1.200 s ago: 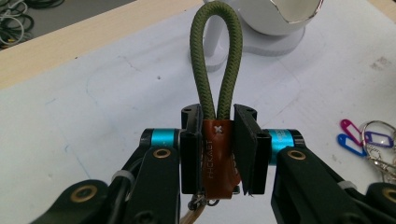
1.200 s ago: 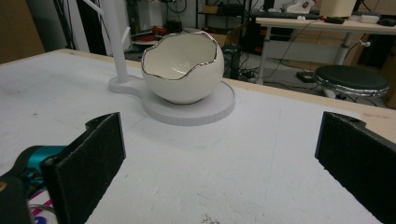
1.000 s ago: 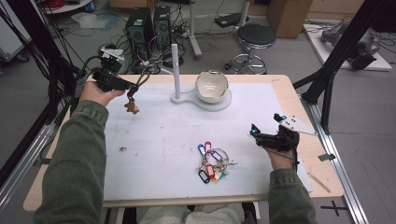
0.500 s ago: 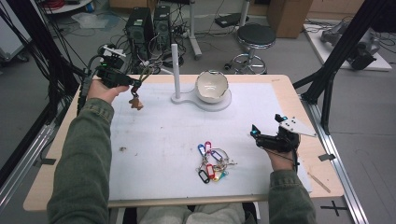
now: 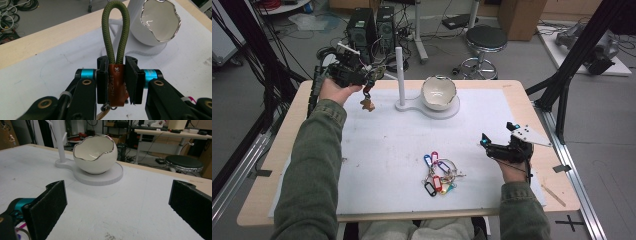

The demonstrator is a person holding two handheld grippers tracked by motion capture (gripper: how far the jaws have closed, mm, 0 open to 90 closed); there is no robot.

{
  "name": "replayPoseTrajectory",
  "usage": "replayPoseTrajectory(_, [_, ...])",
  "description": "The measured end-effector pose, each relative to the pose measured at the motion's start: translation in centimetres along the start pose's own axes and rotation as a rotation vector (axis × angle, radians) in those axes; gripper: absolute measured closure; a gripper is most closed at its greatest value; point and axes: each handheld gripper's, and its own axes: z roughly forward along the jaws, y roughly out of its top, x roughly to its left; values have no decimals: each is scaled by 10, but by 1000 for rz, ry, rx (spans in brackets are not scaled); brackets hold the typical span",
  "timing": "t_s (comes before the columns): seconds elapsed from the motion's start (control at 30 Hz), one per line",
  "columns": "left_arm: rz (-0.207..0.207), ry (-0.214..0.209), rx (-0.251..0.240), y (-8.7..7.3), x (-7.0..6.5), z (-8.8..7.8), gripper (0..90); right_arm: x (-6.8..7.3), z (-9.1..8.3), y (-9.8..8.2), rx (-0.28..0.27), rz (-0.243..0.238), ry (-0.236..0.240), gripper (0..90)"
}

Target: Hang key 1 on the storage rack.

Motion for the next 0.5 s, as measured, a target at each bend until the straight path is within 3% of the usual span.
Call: replayPoseTrajectory(0.5, [-3,6,54,2,1,34,728,0,1,-1,11,2,8,7])
